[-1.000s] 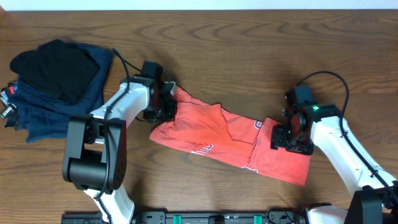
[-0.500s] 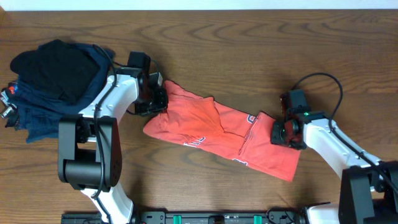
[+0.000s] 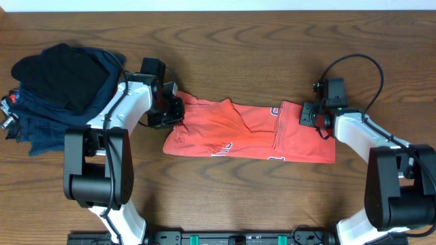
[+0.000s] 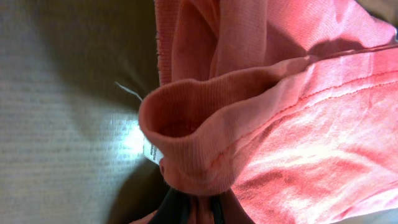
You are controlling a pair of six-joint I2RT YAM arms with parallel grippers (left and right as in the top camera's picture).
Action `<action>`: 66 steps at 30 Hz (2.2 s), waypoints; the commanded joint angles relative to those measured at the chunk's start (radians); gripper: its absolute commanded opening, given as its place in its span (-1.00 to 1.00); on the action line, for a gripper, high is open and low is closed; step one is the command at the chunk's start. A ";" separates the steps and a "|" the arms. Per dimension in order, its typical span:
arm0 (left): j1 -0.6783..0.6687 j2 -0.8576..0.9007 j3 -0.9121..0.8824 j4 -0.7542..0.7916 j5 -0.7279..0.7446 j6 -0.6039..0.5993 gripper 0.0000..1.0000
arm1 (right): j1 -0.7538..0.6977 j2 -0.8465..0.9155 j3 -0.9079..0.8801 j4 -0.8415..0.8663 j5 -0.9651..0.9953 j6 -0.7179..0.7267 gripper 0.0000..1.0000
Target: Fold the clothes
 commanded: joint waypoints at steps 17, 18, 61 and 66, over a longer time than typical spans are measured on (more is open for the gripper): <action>0.074 -0.058 0.082 0.026 -0.122 -0.049 -0.88 | -0.107 -0.134 0.401 -0.624 0.092 -0.114 0.45; 0.090 -0.073 0.106 0.007 -0.158 -0.049 -0.88 | -0.128 -0.158 0.401 -0.644 0.092 -0.123 0.44; -0.605 -0.024 0.363 -0.026 -0.156 -0.216 -0.19 | -0.223 -0.251 0.401 -0.813 0.036 -0.162 0.47; -0.587 -0.052 0.365 -0.017 -0.104 -0.092 0.21 | -0.223 -0.251 0.401 -0.809 -0.050 -0.192 0.46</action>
